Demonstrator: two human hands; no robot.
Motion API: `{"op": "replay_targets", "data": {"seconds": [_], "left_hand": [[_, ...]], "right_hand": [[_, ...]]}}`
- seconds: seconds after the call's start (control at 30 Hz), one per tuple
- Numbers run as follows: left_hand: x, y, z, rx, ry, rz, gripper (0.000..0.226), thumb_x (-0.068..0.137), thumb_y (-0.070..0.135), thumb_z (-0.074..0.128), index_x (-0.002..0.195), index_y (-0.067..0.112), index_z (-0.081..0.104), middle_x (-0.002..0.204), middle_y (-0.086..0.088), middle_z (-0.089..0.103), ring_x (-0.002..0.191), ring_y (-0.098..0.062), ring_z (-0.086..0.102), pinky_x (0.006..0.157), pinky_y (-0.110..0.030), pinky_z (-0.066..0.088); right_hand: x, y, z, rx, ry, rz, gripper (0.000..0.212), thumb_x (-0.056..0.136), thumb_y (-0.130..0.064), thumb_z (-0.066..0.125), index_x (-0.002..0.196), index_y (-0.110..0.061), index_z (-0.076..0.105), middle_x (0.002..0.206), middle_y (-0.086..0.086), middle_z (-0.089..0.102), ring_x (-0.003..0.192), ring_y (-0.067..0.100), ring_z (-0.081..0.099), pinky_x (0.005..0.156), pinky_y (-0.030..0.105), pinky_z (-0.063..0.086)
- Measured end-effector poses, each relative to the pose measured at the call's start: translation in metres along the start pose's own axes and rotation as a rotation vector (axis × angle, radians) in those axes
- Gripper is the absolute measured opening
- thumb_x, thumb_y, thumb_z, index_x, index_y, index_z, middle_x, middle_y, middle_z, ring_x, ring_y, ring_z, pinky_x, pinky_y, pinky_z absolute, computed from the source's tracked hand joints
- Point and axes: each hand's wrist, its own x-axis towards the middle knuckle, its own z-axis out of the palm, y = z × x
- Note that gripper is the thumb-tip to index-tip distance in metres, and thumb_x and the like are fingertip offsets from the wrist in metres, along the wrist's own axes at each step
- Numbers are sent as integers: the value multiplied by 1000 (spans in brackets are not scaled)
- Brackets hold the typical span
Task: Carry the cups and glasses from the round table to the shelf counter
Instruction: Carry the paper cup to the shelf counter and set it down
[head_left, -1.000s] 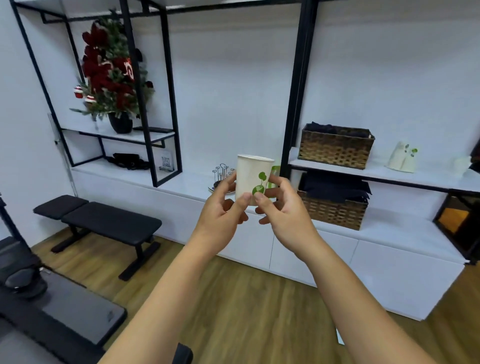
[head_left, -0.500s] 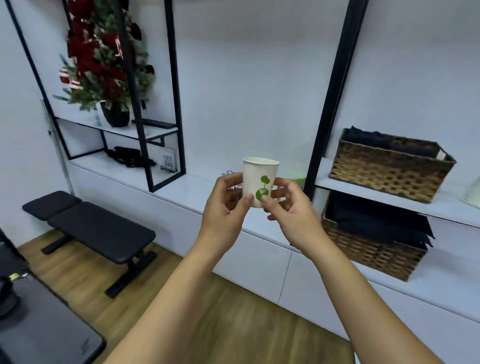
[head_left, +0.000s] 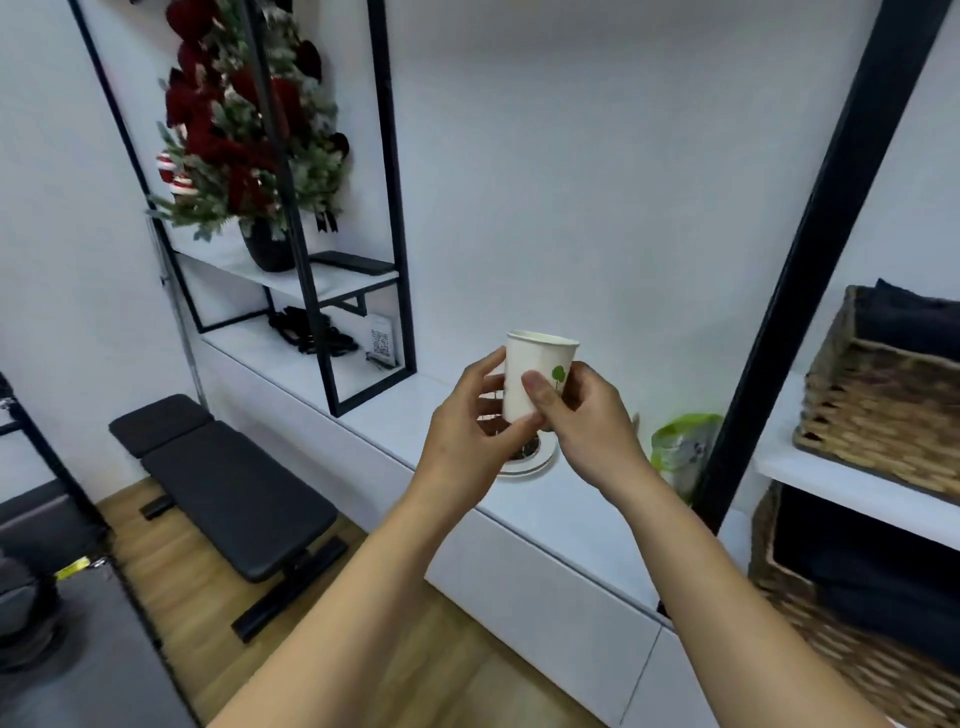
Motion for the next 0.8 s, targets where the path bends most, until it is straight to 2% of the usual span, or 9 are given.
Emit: {"op": "replay_targets", "data": {"seconds": [0.1, 0.3, 0.4, 0.43, 0.57, 0.63, 0.7, 0.77, 0.8], "left_hand": [[55, -18, 11, 39, 10, -22, 67, 87, 21, 85, 137, 50, 54, 120, 11, 71, 97, -7, 74, 77, -25, 61], [130, -68, 20, 53, 68, -82, 68, 78, 31, 82, 138, 49, 54, 123, 7, 70, 103, -12, 73, 78, -31, 63], [158, -96, 16, 83, 72, -133, 72, 72, 42, 82, 138, 50, 53, 122, 7, 69, 100, -8, 74, 74, -45, 66], [163, -102, 15, 89, 69, -139, 72, 73, 41, 82, 138, 47, 53, 122, 7, 68, 99, -7, 73, 74, -44, 65], [205, -149, 12, 149, 30, -116, 64, 83, 22, 83, 127, 51, 46, 127, 16, 61, 100, 1, 66, 77, -17, 56], [226, -177, 10, 214, -16, -91, 64, 88, 17, 82, 128, 48, 44, 133, 19, 54, 108, 3, 61, 80, -13, 54], [246, -207, 9, 311, -81, -55, 69, 87, 19, 82, 135, 45, 41, 138, 16, 46, 114, 5, 57, 82, -11, 52], [265, -239, 6, 395, -155, -31, 76, 86, 20, 83, 142, 45, 39, 143, 15, 38, 110, 3, 59, 81, -10, 49], [276, -255, 4, 405, -178, -36, 76, 86, 19, 83, 145, 42, 40, 144, 13, 36, 105, 1, 62, 79, -10, 49]], "right_hand": [[60, 20, -9, -20, -36, 25, 59, 68, -75, 63, 98, -24, 63, 92, 1, 75, 84, 20, 73, 79, 49, 60], [156, 69, -10, -3, -159, 71, 53, 68, -67, 71, 103, -27, 67, 96, -6, 77, 88, 12, 74, 84, 46, 60], [190, 97, 1, -7, -203, 100, 55, 67, -67, 71, 104, -27, 68, 96, -7, 78, 89, 11, 74, 86, 45, 60], [195, 100, 4, -10, -208, 112, 56, 67, -67, 71, 104, -25, 69, 96, -7, 78, 89, 12, 75, 86, 45, 60], [237, 135, 23, -9, -205, 201, 47, 71, -62, 70, 97, -23, 70, 90, -3, 78, 85, 20, 75, 85, 51, 59], [258, 154, 29, -7, -218, 265, 42, 81, -57, 70, 95, -18, 71, 87, 3, 78, 81, 29, 75, 83, 55, 59], [285, 177, 38, 34, -234, 364, 43, 91, -50, 68, 98, -9, 73, 88, 9, 79, 80, 32, 76, 87, 54, 59], [306, 198, 49, 69, -239, 490, 50, 94, -50, 65, 101, -1, 72, 89, 16, 78, 79, 33, 76, 86, 51, 60], [316, 208, 57, 77, -239, 548, 54, 95, -52, 63, 101, 1, 71, 86, 19, 77, 76, 34, 76, 82, 49, 62]]}}
